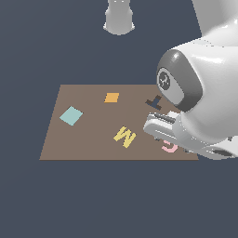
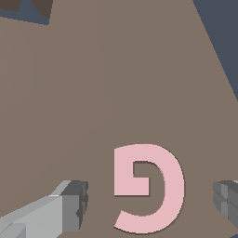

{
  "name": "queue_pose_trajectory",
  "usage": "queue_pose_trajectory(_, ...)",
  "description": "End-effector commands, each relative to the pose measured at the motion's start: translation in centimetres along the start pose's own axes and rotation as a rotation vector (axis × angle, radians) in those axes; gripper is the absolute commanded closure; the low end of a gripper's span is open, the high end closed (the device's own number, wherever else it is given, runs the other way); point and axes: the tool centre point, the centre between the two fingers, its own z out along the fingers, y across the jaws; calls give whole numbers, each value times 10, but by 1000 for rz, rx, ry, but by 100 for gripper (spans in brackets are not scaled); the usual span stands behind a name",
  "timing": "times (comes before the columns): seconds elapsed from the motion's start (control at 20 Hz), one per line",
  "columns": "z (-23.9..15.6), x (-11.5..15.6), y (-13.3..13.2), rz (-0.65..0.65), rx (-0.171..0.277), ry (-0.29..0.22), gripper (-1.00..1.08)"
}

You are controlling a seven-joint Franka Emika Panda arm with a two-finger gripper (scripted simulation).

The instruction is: Insert a designated object into the corresponding slot on a board.

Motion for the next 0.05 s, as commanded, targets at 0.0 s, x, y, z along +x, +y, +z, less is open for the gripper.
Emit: queue_pose_trajectory(0.0,0,0,0,0,0,0,-92)
